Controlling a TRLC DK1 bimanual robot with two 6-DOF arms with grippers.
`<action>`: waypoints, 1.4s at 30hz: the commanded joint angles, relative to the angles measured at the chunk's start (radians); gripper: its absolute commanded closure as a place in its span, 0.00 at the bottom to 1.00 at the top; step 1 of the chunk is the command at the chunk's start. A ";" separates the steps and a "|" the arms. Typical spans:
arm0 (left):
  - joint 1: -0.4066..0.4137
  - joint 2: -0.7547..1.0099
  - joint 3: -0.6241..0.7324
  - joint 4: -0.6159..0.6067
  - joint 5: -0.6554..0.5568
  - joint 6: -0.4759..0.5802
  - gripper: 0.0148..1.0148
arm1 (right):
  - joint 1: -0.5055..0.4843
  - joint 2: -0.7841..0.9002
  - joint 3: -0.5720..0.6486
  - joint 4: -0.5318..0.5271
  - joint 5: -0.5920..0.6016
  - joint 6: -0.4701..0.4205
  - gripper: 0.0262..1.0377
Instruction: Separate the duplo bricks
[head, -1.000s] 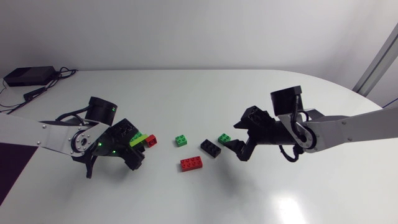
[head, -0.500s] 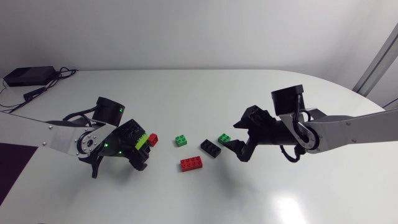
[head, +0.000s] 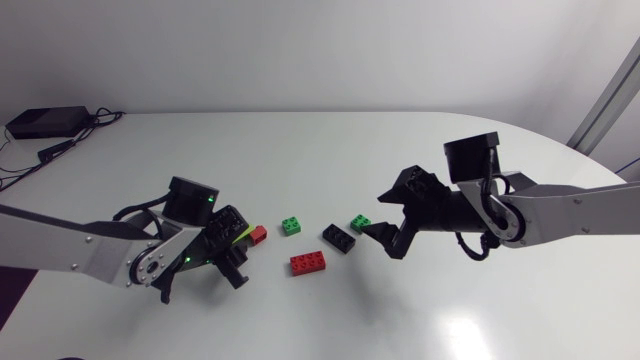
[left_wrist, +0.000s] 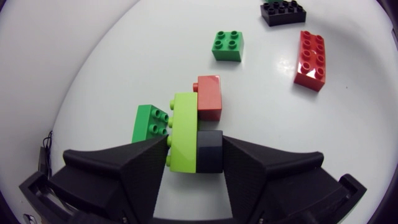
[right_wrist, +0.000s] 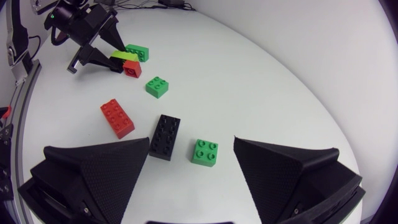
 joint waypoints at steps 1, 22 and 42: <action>-0.021 -0.076 -0.062 0.043 -0.020 0.034 0.60 | -0.011 -0.024 -0.011 -0.049 -0.034 -0.012 0.07; -0.225 -0.442 -0.216 0.188 -0.022 0.134 0.60 | -0.009 0.094 0.347 -0.641 -0.548 -0.006 0.07; -0.291 -0.369 -0.148 0.269 -0.022 0.160 0.60 | 0.046 0.369 0.614 -0.940 -0.726 -0.097 0.11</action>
